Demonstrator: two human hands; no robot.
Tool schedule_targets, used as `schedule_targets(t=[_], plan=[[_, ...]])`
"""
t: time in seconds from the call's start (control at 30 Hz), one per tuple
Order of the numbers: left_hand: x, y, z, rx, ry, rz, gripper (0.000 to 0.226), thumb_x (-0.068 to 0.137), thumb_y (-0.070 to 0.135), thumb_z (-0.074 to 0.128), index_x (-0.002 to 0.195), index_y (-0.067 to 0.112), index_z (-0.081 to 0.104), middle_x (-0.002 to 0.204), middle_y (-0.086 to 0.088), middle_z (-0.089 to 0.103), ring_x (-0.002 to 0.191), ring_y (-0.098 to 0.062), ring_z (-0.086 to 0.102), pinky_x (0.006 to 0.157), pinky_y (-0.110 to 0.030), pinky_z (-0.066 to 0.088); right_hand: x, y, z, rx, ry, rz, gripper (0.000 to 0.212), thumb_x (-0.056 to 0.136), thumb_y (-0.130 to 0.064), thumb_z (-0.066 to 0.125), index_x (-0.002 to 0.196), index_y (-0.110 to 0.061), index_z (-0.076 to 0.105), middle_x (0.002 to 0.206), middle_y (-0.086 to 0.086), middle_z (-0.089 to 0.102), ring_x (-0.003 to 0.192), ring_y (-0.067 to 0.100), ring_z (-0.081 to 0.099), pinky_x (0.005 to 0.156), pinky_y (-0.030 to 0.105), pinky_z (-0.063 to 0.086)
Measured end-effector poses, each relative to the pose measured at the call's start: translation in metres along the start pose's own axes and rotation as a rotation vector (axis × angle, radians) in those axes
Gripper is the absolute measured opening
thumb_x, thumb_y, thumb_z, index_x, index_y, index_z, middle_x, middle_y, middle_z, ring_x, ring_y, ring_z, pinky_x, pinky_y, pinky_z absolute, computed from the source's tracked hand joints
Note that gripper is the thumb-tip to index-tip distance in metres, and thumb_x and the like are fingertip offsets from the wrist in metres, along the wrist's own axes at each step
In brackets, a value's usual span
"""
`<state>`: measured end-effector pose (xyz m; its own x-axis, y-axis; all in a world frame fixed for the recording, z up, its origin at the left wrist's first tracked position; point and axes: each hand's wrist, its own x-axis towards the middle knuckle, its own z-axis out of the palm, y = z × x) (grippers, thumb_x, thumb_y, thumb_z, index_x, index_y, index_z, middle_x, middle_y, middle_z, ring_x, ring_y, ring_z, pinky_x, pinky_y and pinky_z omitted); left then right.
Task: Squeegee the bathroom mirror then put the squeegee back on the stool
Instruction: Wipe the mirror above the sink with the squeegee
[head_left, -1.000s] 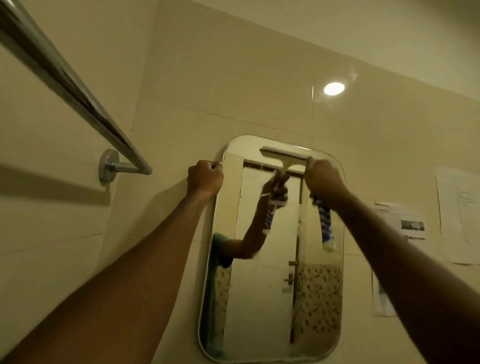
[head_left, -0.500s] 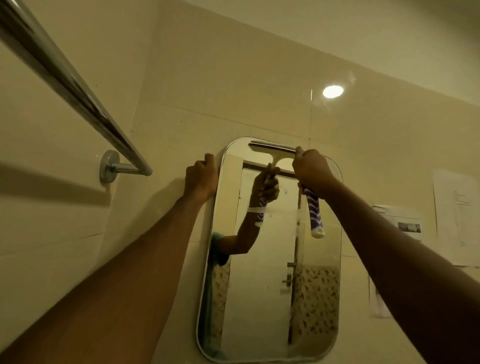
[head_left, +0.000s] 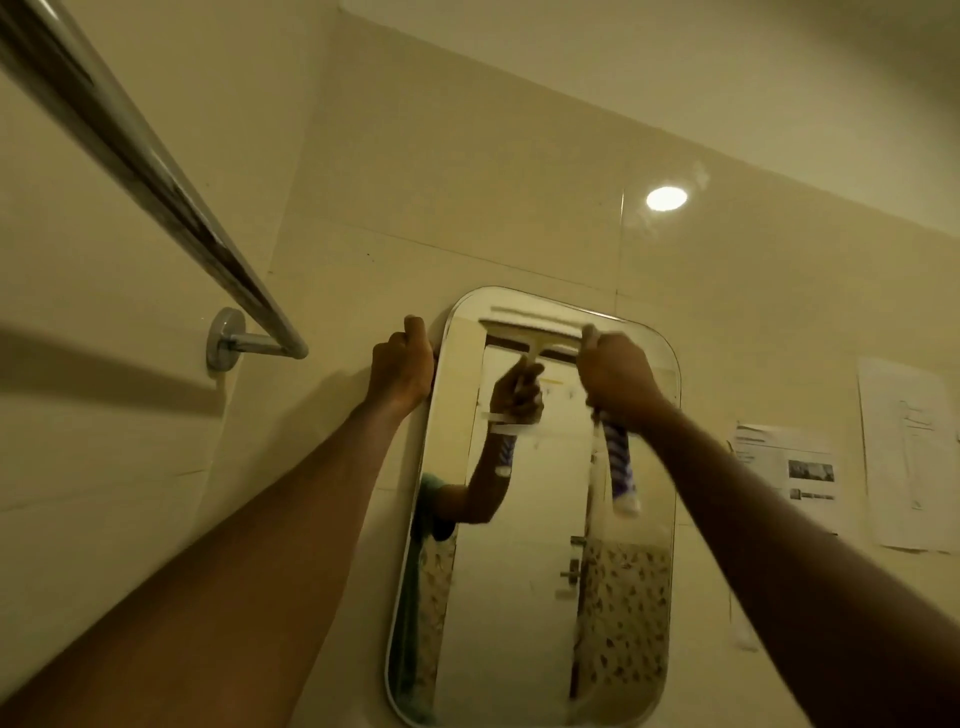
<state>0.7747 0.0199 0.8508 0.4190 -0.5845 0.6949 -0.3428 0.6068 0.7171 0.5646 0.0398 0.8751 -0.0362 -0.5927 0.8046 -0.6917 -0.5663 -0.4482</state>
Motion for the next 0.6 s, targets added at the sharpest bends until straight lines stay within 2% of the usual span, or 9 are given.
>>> schedule_targets(t=[0.07, 0.17, 0.23, 0.33, 0.47, 0.6], plan=[[-0.005, 0.005, -0.003, -0.021, -0.014, -0.044, 0.076, 0.084, 0.058, 0.015, 0.113, 0.002, 0.057, 0.109, -0.022, 0.066, 0.099, -0.039, 0.064, 0.089, -0.052, 0.054, 0.023, -0.021, -0.006, 0.038, -0.014, 0.014, 0.025, 0.104, -0.025, 0.034, 0.098, -0.008, 0.051, 0.074, 0.007, 0.055, 0.053, 0.016, 0.055, 0.056, 0.032, 0.055], [-0.009, 0.009, -0.002, -0.076, -0.011, -0.038, 0.064, 0.099, 0.042, 0.015, 0.107, -0.002, 0.060, 0.097, -0.022, 0.067, 0.088, -0.035, 0.066, 0.081, -0.042, 0.056, 0.021, -0.016, 0.012, -0.003, -0.019, 0.004, 0.027, 0.103, -0.022, 0.037, 0.108, -0.003, 0.055, 0.071, 0.003, 0.053, 0.051, 0.012, 0.054, 0.043, 0.021, 0.047], [-0.004, 0.004, 0.000, -0.106, -0.012, -0.041, 0.066, 0.099, 0.042, 0.014, 0.104, -0.003, 0.062, 0.096, -0.022, 0.068, 0.085, -0.034, 0.065, 0.077, -0.040, 0.055, -0.009, 0.005, 0.035, 0.027, -0.030, 0.012, 0.032, 0.103, -0.027, 0.035, 0.100, -0.005, 0.059, 0.067, 0.001, 0.055, 0.048, 0.009, 0.052, 0.039, 0.016, 0.040], [0.001, 0.000, -0.003, -0.113, -0.022, -0.039, 0.069, 0.099, 0.042, 0.013, 0.102, -0.003, 0.064, 0.093, -0.022, 0.069, 0.076, -0.029, 0.064, 0.064, -0.032, 0.053, -0.067, 0.035, 0.061, 0.031, -0.107, 0.061, 0.033, 0.102, -0.032, 0.036, 0.090, -0.012, 0.058, 0.067, 0.001, 0.058, 0.049, 0.010, 0.052, 0.043, 0.021, 0.042], [0.003, -0.001, -0.004, -0.098, -0.033, -0.029, 0.069, 0.098, 0.041, 0.012, 0.102, -0.003, 0.065, 0.088, -0.020, 0.069, 0.070, -0.027, 0.064, 0.057, -0.029, 0.051, -0.074, 0.029, 0.043, 0.014, -0.211, 0.115, 0.032, 0.102, -0.031, 0.038, 0.086, -0.011, 0.058, 0.067, 0.003, 0.057, 0.049, 0.011, 0.053, 0.041, 0.020, 0.043], [0.007, -0.003, -0.005, -0.159, -0.047, -0.082, 0.070, 0.099, 0.044, 0.012, 0.102, -0.003, 0.065, 0.083, -0.018, 0.068, 0.070, -0.027, 0.065, 0.058, -0.030, 0.053, -0.006, -0.012, 0.017, 0.045, -0.005, 0.001, 0.041, 0.104, -0.032, 0.034, 0.073, -0.011, 0.052, 0.062, 0.003, 0.056, 0.046, 0.012, 0.054, 0.039, 0.020, 0.044]])
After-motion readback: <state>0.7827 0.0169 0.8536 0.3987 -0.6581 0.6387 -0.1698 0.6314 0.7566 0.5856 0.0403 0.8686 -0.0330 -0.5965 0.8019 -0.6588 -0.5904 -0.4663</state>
